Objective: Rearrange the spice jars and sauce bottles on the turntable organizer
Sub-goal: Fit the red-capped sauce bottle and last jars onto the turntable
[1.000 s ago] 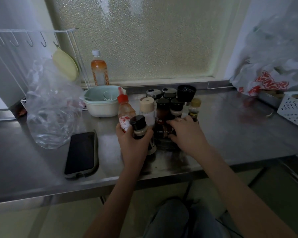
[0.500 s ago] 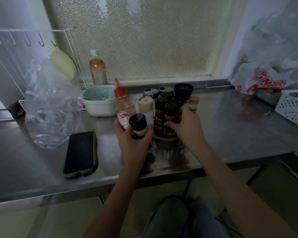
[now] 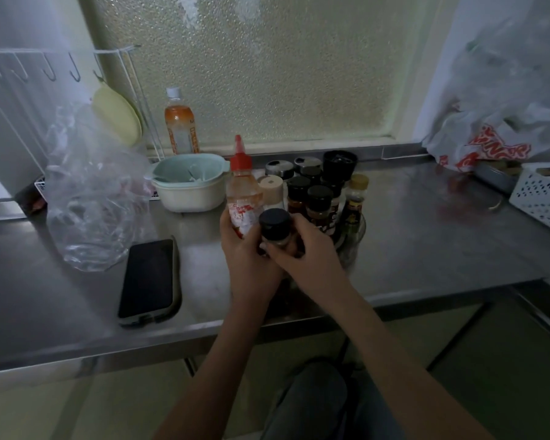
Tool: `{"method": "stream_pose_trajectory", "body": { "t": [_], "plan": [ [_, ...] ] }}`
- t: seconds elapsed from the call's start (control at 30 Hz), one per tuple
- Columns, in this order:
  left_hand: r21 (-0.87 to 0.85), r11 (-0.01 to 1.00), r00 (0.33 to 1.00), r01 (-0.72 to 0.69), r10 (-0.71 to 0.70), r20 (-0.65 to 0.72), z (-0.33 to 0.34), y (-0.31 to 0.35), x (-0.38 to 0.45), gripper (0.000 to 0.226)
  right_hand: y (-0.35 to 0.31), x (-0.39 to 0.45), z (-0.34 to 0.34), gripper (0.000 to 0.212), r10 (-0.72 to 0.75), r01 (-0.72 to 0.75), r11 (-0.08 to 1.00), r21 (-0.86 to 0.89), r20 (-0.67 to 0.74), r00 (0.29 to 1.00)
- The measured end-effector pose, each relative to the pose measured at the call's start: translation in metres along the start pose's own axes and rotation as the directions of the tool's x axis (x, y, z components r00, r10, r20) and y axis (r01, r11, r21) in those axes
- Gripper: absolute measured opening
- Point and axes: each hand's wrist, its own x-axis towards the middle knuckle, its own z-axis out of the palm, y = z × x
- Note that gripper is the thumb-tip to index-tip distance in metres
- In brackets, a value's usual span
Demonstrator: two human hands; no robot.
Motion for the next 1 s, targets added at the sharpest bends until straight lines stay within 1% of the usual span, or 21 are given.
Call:
{"method": "stream_pose_trajectory", "body": {
  "t": [0.07, 0.1, 0.13, 0.2, 0.23, 0.27, 0.3, 0.37, 0.43, 0.47, 0.53, 0.63, 0.7, 0.77, 0.8, 0.9, 1.0],
  "plan": [
    [-0.024, 1.000, 0.999, 0.011, -0.009, 0.045, 0.000, 0.000, -0.002, 0.049, -0.004, -0.004, -0.006, 0.028, -0.011, 0.015, 0.999, 0.038, -0.119, 0.993],
    [-0.029, 0.999, 0.998, 0.014, -0.013, 0.059, 0.000, 0.001, -0.004, 0.050, -0.006, -0.006, -0.011, 0.025, 0.005, 0.010, 0.998, 0.069, -0.209, 0.978],
    [-0.028, 0.999, 0.998, 0.016, -0.015, 0.059, -0.001, 0.001, -0.005, 0.049, -0.008, -0.008, -0.018, 0.024, 0.022, 0.007, 0.996, 0.090, -0.318, 0.948],
    [-0.036, 0.998, 0.998, 0.046, -0.044, 0.035, -0.001, 0.003, -0.005, 0.043, -0.007, -0.007, -0.038, 0.024, 0.037, 0.015, 0.996, 0.090, -0.541, 0.840],
    [-0.041, 0.996, 0.997, 0.079, -0.078, 0.026, -0.001, 0.004, -0.004, 0.038, -0.003, -0.004, -0.050, 0.025, 0.031, 0.003, 0.999, 0.054, -0.614, 0.789],
    [-0.037, 0.993, 0.993, 0.114, -0.114, 0.015, -0.001, 0.003, -0.003, 0.032, 0.002, 0.000, -0.061, 0.028, 0.034, -0.039, 0.999, 0.007, -0.641, 0.767],
    [-0.029, 0.990, 0.990, 0.140, -0.140, -0.005, 0.000, 0.003, -0.002, 0.031, 0.008, 0.005, -0.070, 0.030, 0.060, -0.101, 0.994, -0.030, -0.626, 0.777],
    [-0.030, 0.988, 0.987, 0.150, -0.152, -0.047, 0.001, 0.003, -0.001, 0.044, 0.024, 0.012, -0.075, 0.032, 0.141, -0.201, 0.978, -0.056, -0.531, 0.835],
    [-0.045, 0.988, 0.986, 0.145, -0.148, -0.080, 0.000, 0.005, 0.000, 0.060, 0.035, 0.015, -0.068, 0.030, 0.186, -0.238, 0.968, -0.074, -0.422, 0.887],
    [-0.044, 0.989, 0.985, 0.144, -0.148, -0.094, -0.001, 0.005, 0.000, 0.067, 0.040, 0.016, -0.063, 0.031, 0.184, -0.240, 0.966, -0.099, -0.391, 0.902],
    [-0.048, 0.989, 0.983, 0.136, -0.141, -0.115, -0.003, 0.004, 0.000, 0.077, 0.047, 0.016, -0.056, 0.035, 0.158, -0.236, 0.957, -0.168, -0.381, 0.911],
    [-0.118, 0.982, 0.984, 0.149, -0.159, -0.079, -0.004, 0.004, 0.000, 0.092, 0.049, 0.016, -0.057, 0.041, 0.154, -0.257, 0.938, -0.231, -0.386, 0.909],
    [-0.121, 0.979, 0.982, 0.163, -0.173, -0.075, -0.003, 0.005, 0.000, 0.099, 0.053, 0.012, -0.060, 0.040, 0.146, -0.296, 0.875, -0.383, -0.374, 0.916],
    [-0.090, 0.981, 0.978, 0.169, -0.179, -0.110, -0.001, 0.004, -0.001, 0.100, 0.057, 0.003, -0.062, 0.035, 0.146, -0.338, 0.795, -0.504, -0.382, 0.913],
    [-0.071, 0.981, 0.973, 0.182, -0.190, -0.131, -0.001, 0.004, -0.002, 0.097, 0.059, -0.003, -0.061, 0.032, 0.138, -0.337, 0.779, -0.529, -0.379, 0.915],
    [-0.059, 0.971, 0.956, 0.231, -0.237, -0.171, -0.002, 0.009, 0.000, 0.081, 0.061, -0.018, -0.053, 0.027, 0.070, -0.243, 0.827, -0.507, -0.336, 0.939],
    [-0.063, 0.979, 0.966, 0.193, -0.201, -0.161, -0.001, 0.014, 0.006, 0.075, 0.056, -0.027, -0.039, 0.025, 0.028, -0.194, 0.848, -0.494, -0.324, 0.946]
  ]
}}
